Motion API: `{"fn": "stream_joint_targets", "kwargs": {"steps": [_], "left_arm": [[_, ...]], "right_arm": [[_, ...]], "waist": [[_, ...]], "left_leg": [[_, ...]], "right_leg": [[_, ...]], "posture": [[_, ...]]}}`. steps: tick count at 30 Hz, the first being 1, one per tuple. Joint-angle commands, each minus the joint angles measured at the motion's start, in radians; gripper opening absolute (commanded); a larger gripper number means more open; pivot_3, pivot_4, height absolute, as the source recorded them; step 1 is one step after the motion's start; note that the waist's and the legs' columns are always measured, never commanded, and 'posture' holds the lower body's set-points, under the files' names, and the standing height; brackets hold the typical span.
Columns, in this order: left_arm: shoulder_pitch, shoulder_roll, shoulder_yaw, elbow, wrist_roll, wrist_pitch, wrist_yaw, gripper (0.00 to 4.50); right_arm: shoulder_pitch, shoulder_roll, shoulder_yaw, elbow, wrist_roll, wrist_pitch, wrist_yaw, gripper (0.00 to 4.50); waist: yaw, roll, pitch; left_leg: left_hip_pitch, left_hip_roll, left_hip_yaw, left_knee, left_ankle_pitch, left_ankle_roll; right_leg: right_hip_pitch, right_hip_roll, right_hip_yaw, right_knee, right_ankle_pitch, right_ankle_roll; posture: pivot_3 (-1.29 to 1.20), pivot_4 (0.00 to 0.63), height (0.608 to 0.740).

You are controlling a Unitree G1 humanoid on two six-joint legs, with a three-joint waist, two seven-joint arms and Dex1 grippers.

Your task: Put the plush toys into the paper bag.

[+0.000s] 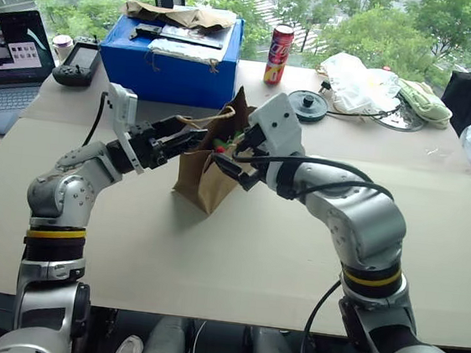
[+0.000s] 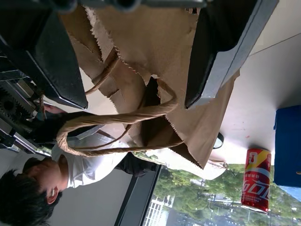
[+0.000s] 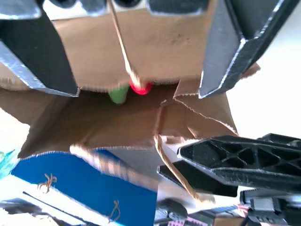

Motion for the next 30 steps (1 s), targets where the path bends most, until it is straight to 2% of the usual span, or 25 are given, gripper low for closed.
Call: {"fn": "stream_joint_targets", "kwargs": {"steps": [1,6,9,13,17,21,23,30], "left_arm": [[0.036,0.055,0.069,-0.081,-0.07,0.051,0.0,4.48],[0.122,0.113,0.1,-0.045,-0.058,0.044,-0.024,4.48],[0.175,0.129,0.092,-0.033,-0.023,0.009,-0.041,4.48],[0.225,0.128,0.057,-0.037,0.03,-0.055,-0.062,4.5],[0.257,0.132,0.012,-0.043,0.078,-0.111,-0.087,4.5],[0.255,0.142,-0.018,-0.037,0.113,-0.152,-0.114,4.5],[0.253,0.15,-0.047,-0.028,0.141,-0.183,-0.136,4.5],[0.222,0.149,-0.097,0.002,0.183,-0.241,-0.183,4.5]], "right_arm": [[0.014,-0.095,-0.175,-0.069,0.11,-0.033,0.119,4.5],[0.039,-0.217,-0.285,-0.104,0.244,-0.029,0.247,4.5],[0.054,-0.25,-0.291,-0.122,0.312,-0.009,0.291,4.5],[0.086,-0.275,-0.241,-0.139,0.34,-0.022,0.303,3.5],[0.116,-0.29,-0.176,-0.159,0.359,-0.031,0.323,2.1],[0.117,-0.269,-0.014,-0.086,0.256,-0.046,0.249,0.63],[0.094,-0.227,0.054,-0.012,0.188,-0.065,0.188,0.08],[0.012,-0.122,0.144,0.168,0.048,-0.109,0.086,0.08]], "waist": [[0.0,0.0,0.0],[0.0,0.0,0.0],[-0.004,0.0,0.0],[0.0,0.0,0.0],[0.004,0.0,0.0],[0.003,0.0,0.0],[-0.001,0.0,0.0],[0.001,0.0,0.0]], "left_leg": [[0.0,0.0,0.0,0.0,0.0,0.0],[0.001,0.0,0.0,-0.001,0.0,0.0],[0.001,0.0,0.0,-0.001,0.0,0.0],[0.001,0.001,0.0,-0.001,0.0,0.0],[0.001,0.0,0.001,-0.001,0.0,0.0],[0.0,0.001,0.0,-0.001,0.0,0.0],[0.0,0.001,0.001,-0.001,0.0,0.0],[0.0,0.0,0.001,-0.002,0.0,0.0]], "right_leg": [[0.0,0.0,0.0,0.0,0.0,0.0],[0.0,-0.001,0.0,-0.003,0.0,0.0],[0.0,0.0,0.0,-0.003,0.0,0.0],[0.0,0.0,0.0,-0.003,0.0,-0.001],[0.0,-0.002,0.0,-0.005,0.0,-0.001],[0.001,-0.001,-0.001,-0.007,0.0,-0.001],[0.001,-0.001,0.0,-0.007,0.0,-0.001],[0.0,-0.001,-0.001,-0.006,0.0,-0.002]], "posture": [[0.0,0.15,0.739],[0.0,0.15,0.739],[0.0,0.15,0.739],[0.0,0.15,0.739],[0.0,0.15,0.739],[0.0,0.15,0.739],[0.0,0.15,0.739],[0.0,0.15,0.739]]}}
